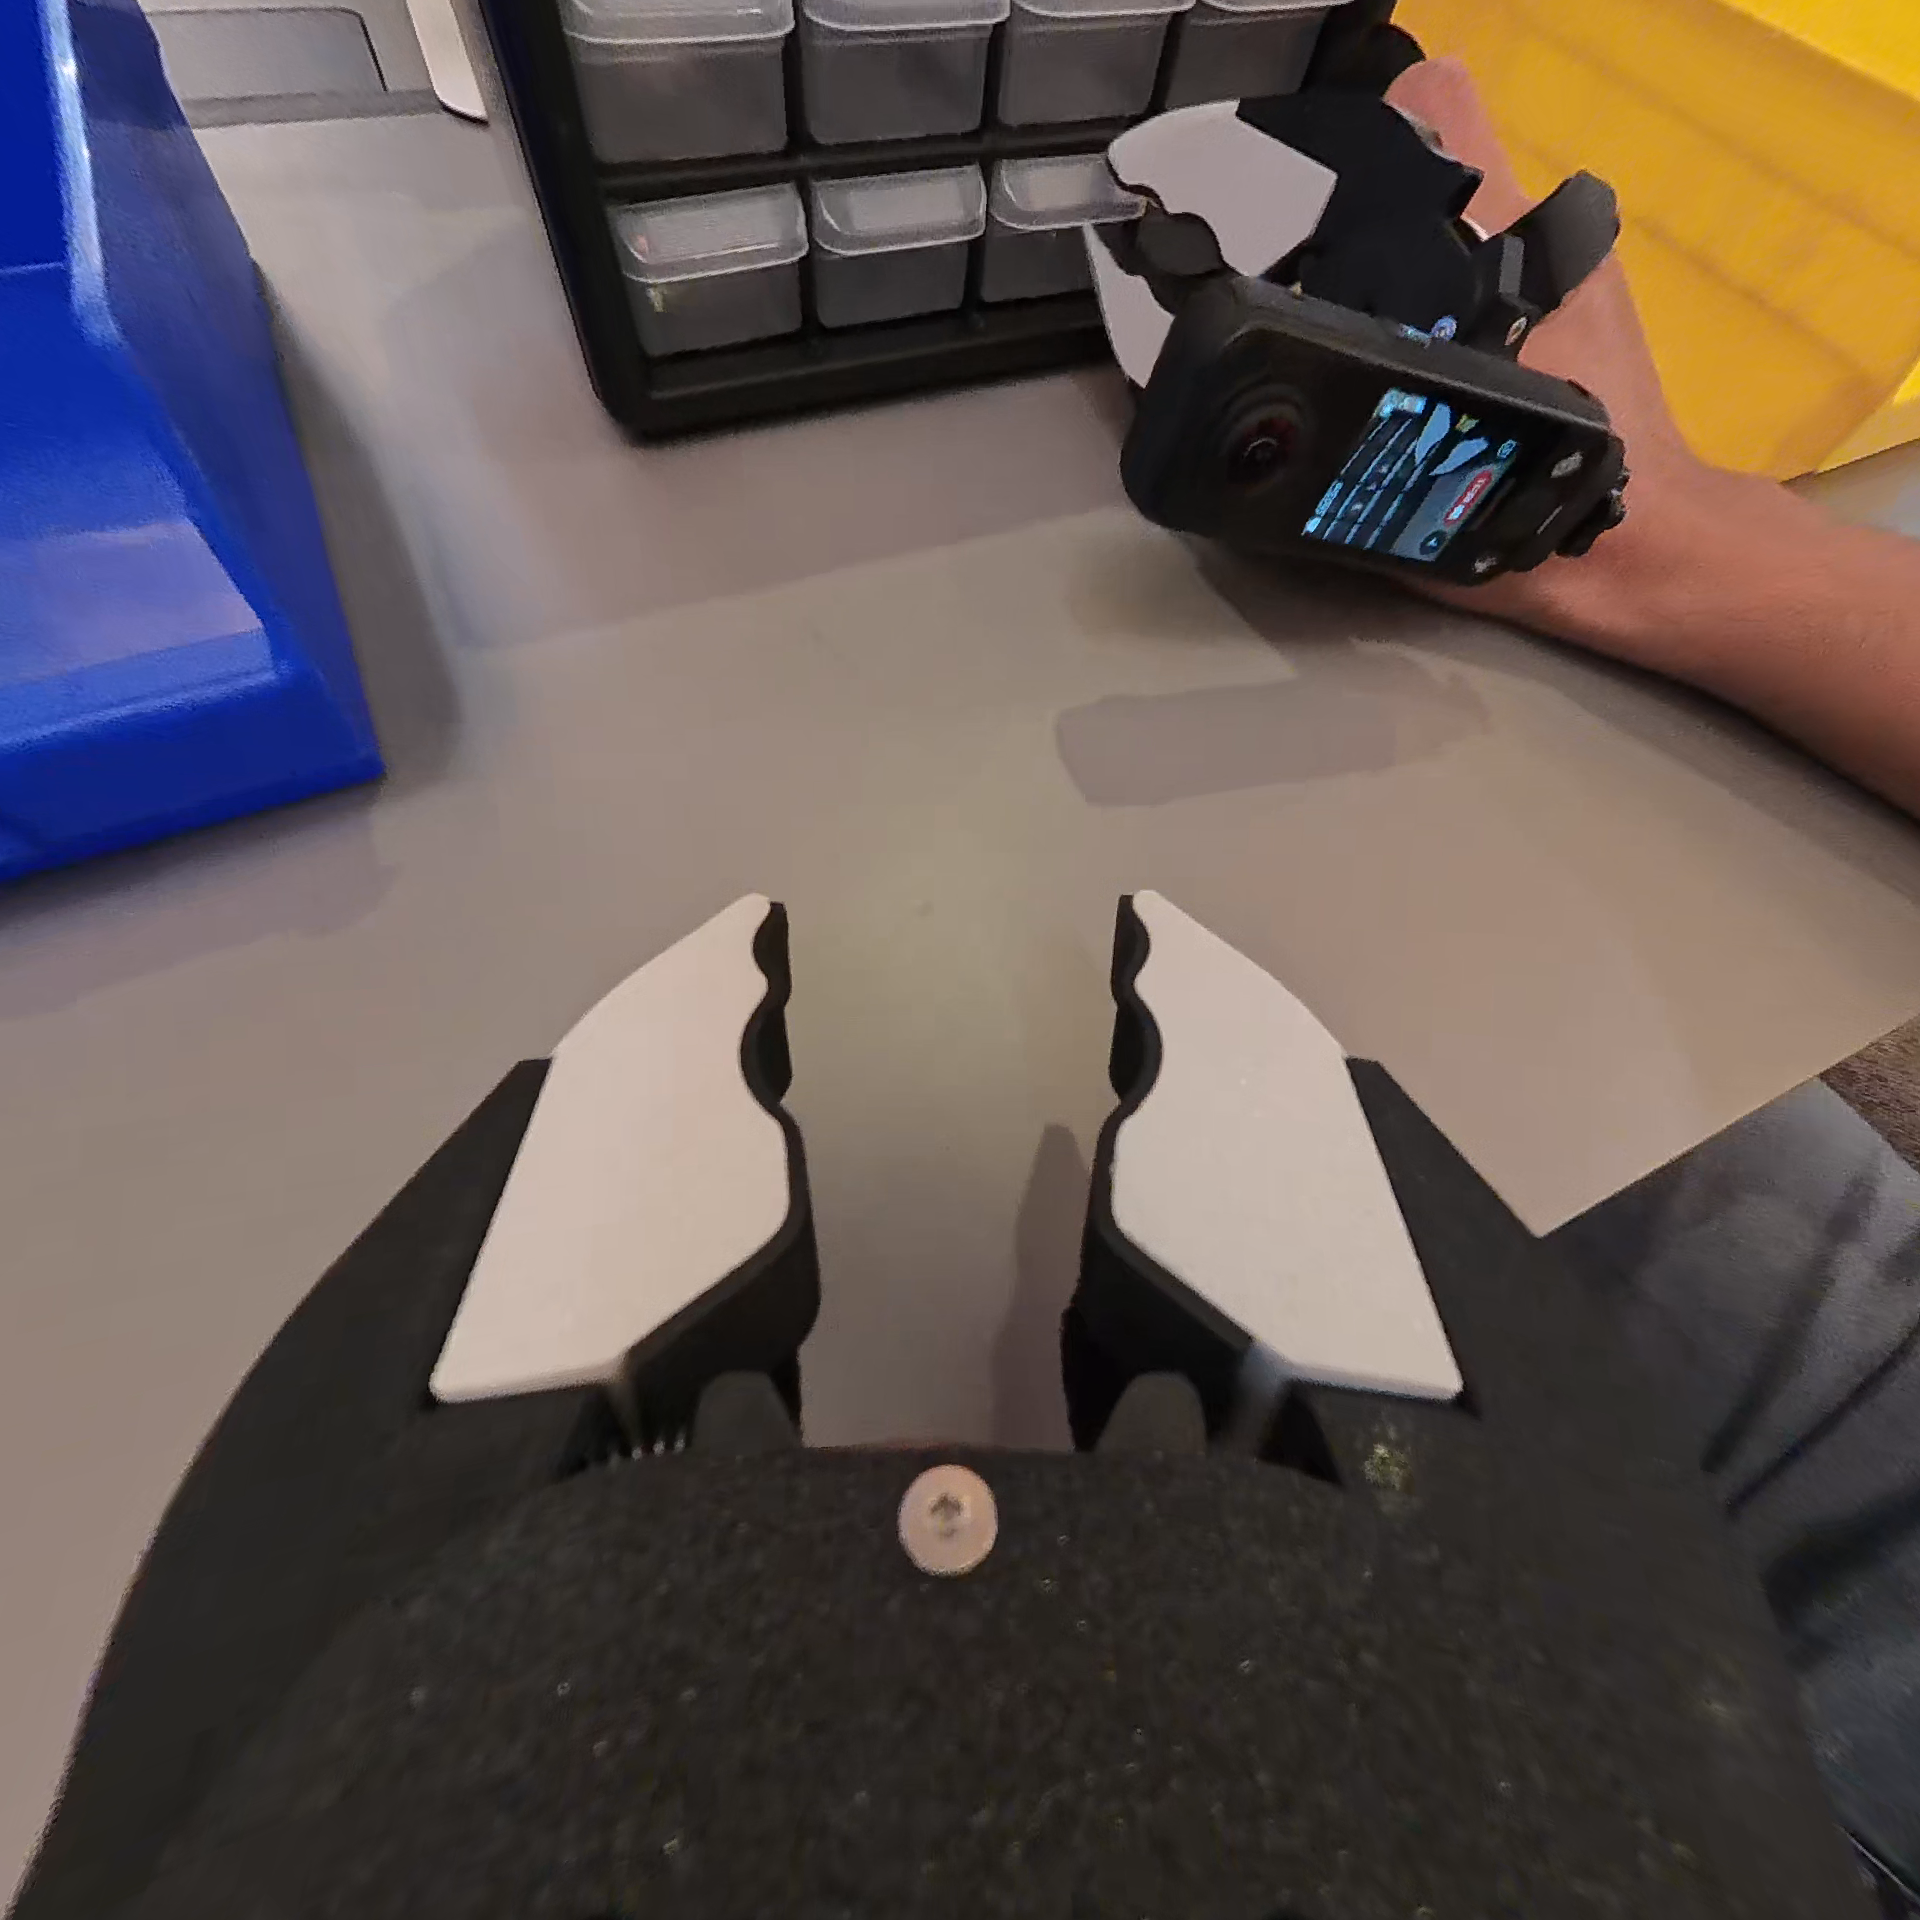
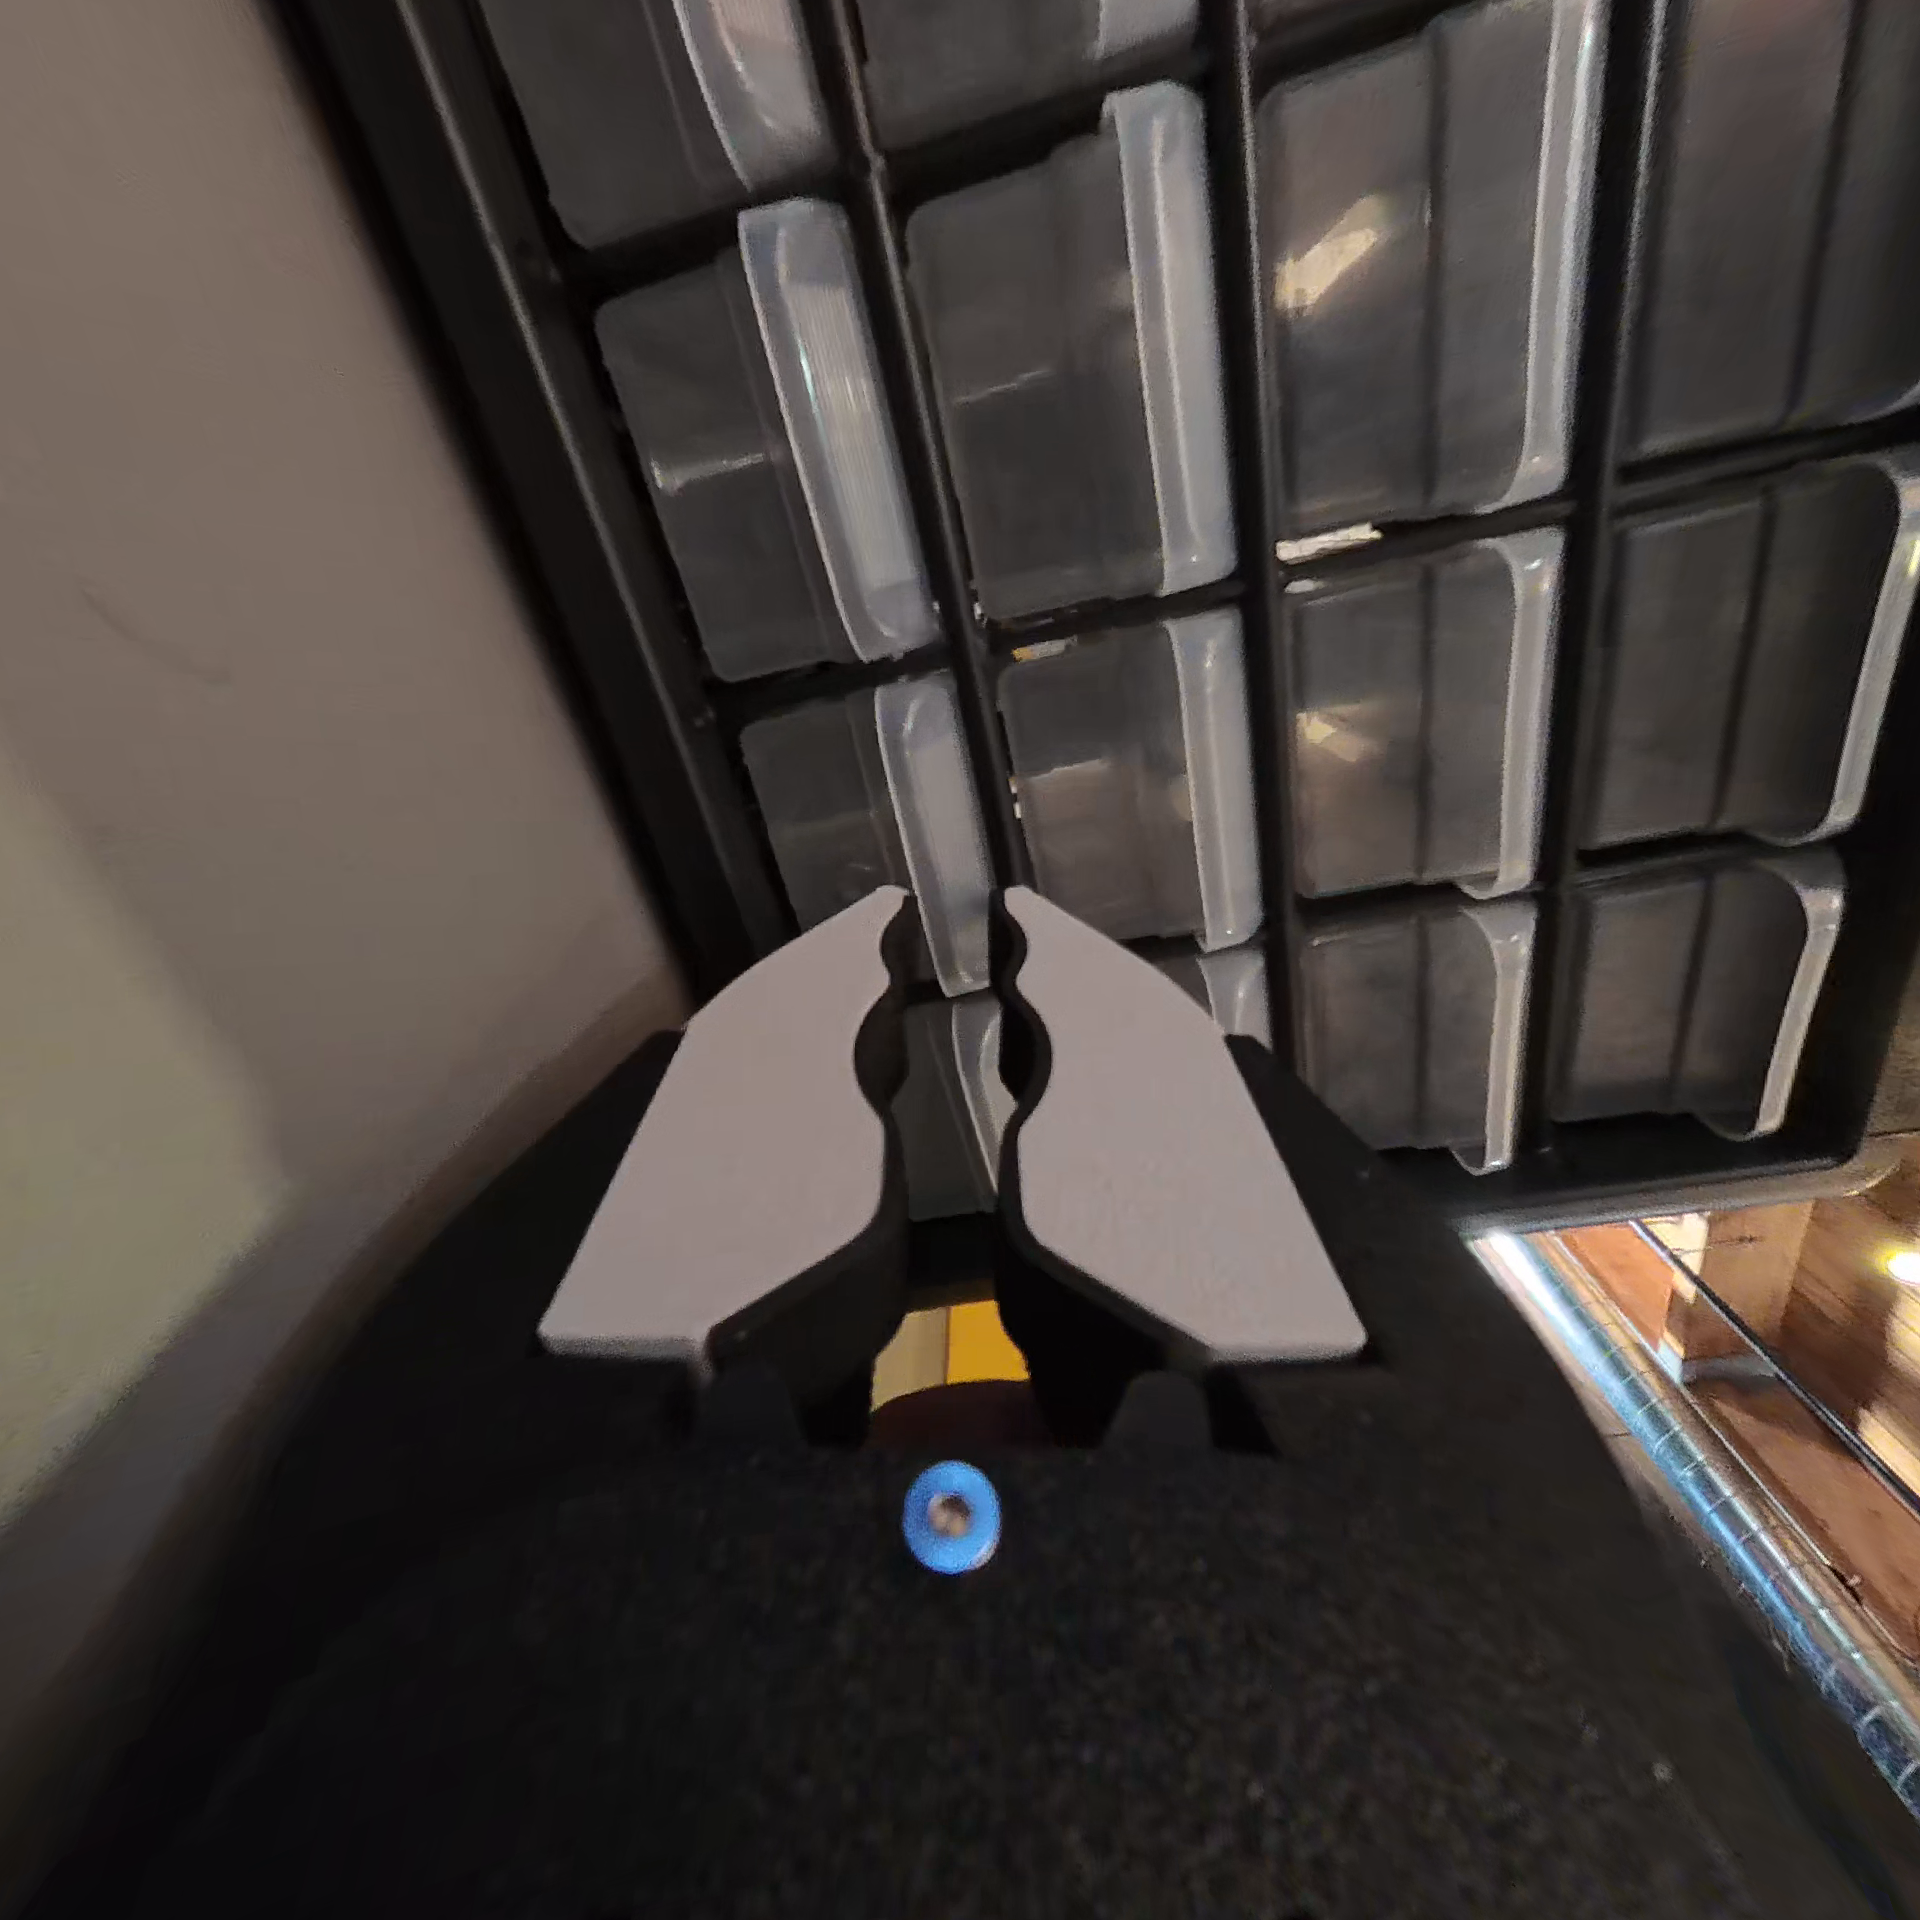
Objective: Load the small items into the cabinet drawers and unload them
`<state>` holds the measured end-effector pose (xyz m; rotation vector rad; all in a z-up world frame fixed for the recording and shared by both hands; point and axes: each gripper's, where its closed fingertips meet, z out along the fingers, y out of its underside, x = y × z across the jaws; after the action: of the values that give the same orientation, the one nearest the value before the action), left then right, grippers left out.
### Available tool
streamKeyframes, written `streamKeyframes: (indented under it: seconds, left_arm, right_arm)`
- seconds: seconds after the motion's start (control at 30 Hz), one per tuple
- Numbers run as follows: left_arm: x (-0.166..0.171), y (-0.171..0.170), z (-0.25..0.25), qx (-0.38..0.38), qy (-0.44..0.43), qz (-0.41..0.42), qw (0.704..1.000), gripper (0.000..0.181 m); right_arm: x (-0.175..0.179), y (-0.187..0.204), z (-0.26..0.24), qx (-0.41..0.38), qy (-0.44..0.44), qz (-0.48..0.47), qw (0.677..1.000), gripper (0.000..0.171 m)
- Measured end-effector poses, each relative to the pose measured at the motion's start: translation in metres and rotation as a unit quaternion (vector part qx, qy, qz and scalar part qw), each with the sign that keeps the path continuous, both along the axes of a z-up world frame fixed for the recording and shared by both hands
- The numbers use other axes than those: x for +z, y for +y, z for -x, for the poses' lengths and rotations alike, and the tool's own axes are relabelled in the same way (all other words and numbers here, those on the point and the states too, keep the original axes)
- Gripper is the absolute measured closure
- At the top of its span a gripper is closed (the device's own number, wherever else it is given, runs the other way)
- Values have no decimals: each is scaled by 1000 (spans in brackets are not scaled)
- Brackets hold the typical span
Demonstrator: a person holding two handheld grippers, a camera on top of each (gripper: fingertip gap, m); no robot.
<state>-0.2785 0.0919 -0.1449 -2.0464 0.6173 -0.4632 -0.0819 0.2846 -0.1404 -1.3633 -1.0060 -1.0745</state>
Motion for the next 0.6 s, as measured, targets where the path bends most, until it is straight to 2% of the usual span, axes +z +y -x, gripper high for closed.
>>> streamKeyframes:
  seconds: [0.1, 0.3, 0.33, 0.4, 0.5, 0.6]
  left_arm:
    - [-1, 3, 1, 4, 13, -12, 1000, 122]
    - [-4, 2, -5, -11, -14, 25, 1000, 121]
    - [-4, 2, -5, -13, -11, 26, 1000, 121]
    - [-5, 1, -3, -12, -8, 23, 1000, 121]
    - [-5, -1, -2, -16, -14, 26, 999, 121]
    - [-5, 0, -2, -23, -14, 23, 999, 121]
  right_arm:
    - [0, -6, 0, 4, 2, 9, 1000, 159]
    - [-2, -46, 5, 22, 35, 45, 998, 158]
    - [-6, -52, 8, 27, 59, 69, 995, 157]
    - [-14, -67, 14, 26, 140, 137, 980, 135]
    - [-15, -80, 23, 11, 313, 204, 928, 119]
    - [-12, -68, 23, -29, 418, 226, 879, 98]
